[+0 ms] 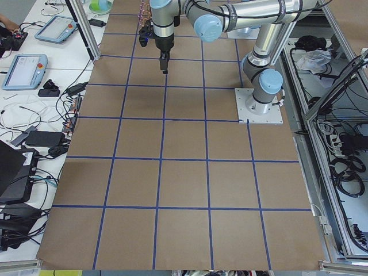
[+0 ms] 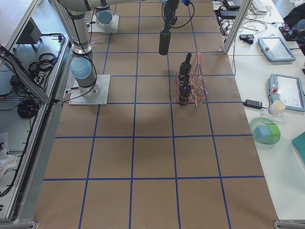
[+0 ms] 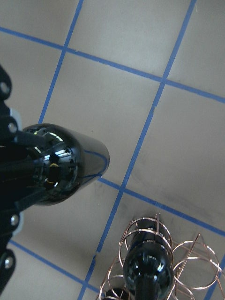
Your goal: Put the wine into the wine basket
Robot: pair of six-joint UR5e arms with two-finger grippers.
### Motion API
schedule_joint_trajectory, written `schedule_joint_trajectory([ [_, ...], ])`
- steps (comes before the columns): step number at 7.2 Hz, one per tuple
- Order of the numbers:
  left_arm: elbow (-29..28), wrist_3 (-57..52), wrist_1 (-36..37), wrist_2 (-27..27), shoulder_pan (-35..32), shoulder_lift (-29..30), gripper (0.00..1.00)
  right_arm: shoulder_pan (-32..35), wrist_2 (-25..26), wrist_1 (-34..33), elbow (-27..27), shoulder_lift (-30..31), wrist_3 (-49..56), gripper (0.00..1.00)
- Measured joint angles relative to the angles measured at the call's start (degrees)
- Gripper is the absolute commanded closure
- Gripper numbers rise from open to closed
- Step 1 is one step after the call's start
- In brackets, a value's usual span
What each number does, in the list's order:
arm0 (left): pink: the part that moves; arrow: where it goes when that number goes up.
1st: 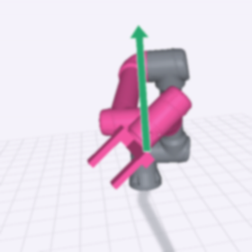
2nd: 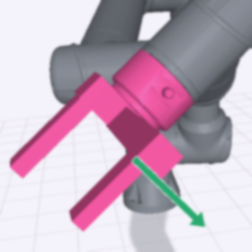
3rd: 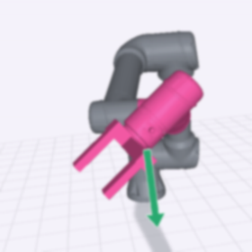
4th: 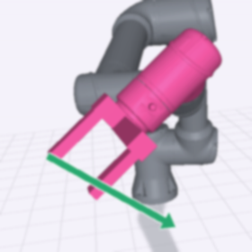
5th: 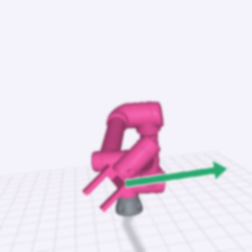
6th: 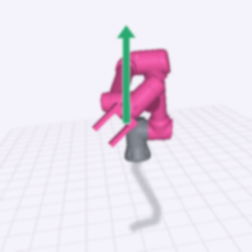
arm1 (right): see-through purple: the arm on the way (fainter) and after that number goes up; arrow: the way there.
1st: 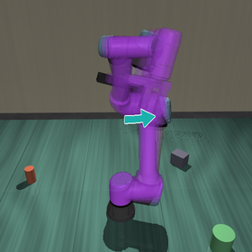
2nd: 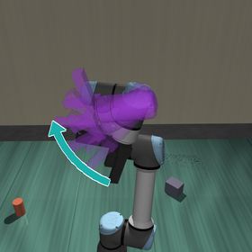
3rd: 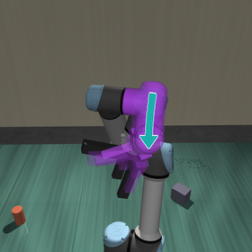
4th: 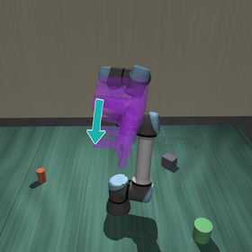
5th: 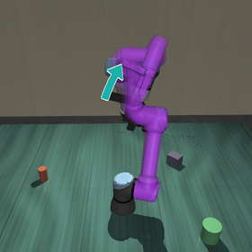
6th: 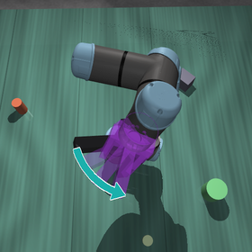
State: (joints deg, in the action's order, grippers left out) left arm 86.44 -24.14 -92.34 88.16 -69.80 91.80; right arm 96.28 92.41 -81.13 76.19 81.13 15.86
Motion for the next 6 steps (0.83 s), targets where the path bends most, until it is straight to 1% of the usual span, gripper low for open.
schedule_joint_trajectory([
  [3,0.2,0.2,0.0,-1.0,-0.2,-0.5,0.0,-8.9,1.3,1.2,-0.1,3.0,10.7,1.0],
  [6,0.1,0.3,0.0,-1.1,-0.3,-0.8,0.0,-17.4,0.8,0.9,-0.2,3.8,22.5,1.0],
])
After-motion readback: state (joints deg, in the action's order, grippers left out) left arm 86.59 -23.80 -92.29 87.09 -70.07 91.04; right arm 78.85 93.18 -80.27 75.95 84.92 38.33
